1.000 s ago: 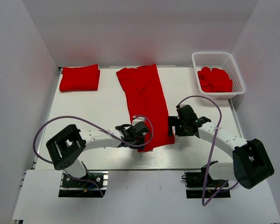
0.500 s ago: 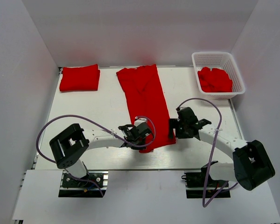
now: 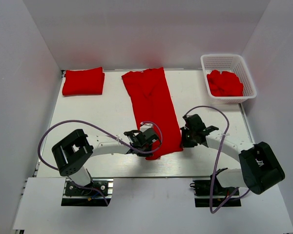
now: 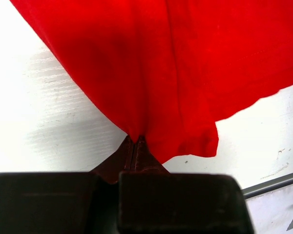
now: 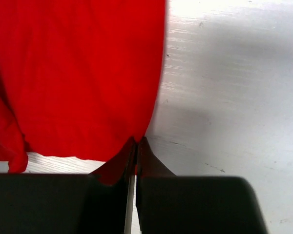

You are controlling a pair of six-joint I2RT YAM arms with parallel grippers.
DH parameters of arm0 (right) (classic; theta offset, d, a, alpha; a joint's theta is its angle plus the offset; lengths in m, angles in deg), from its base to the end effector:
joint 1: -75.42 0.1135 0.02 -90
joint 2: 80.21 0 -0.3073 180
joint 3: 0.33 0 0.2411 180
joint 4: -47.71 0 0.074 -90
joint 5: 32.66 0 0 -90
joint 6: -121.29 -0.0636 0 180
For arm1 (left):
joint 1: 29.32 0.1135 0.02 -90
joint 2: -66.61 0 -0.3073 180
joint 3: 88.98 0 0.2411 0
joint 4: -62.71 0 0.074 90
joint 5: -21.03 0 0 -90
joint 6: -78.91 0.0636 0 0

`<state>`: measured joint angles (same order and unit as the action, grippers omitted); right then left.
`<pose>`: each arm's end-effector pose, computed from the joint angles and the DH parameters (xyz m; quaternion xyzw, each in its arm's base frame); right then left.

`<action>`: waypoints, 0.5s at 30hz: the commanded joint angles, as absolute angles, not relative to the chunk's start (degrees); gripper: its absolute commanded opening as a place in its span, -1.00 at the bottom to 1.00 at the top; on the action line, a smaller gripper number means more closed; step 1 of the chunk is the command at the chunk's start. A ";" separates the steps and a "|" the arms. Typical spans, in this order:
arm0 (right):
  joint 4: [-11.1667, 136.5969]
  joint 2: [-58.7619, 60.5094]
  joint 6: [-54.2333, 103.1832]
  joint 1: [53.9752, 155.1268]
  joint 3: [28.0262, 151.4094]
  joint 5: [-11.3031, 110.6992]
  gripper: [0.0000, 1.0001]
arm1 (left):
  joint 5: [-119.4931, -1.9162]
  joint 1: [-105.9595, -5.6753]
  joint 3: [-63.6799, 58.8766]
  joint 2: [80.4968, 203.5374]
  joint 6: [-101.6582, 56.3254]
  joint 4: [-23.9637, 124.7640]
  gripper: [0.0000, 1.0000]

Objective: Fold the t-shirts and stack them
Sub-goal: Grab the bottom of the folded rectangular tshirt with both arms

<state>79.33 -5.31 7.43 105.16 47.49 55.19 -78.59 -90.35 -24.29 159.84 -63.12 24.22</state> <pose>0.1951 0.1142 0.1829 -0.0544 0.9612 0.1377 0.2326 0.1558 -0.2595 0.1793 0.0600 0.9748 -0.1202 0.1780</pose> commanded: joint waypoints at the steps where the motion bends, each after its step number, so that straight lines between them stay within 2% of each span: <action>1: 79.17 -6.20 7.30 105.22 46.34 53.56 -1.00 | -76.96 -91.28 -25.97 161.28 -63.56 16.75 -1.00; 9: 84.00 -12.70 8.96 105.13 49.59 57.08 -1.00 | -75.73 -90.50 -22.28 156.79 -63.56 11.48 -1.00; 15: 81.54 -11.22 8.88 105.31 53.19 57.08 -1.00 | -79.33 -89.44 -16.92 156.08 -62.85 10.15 -1.00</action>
<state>82.68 -12.11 7.83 105.40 49.52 55.49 -77.30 -89.98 -20.62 159.01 -63.51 13.36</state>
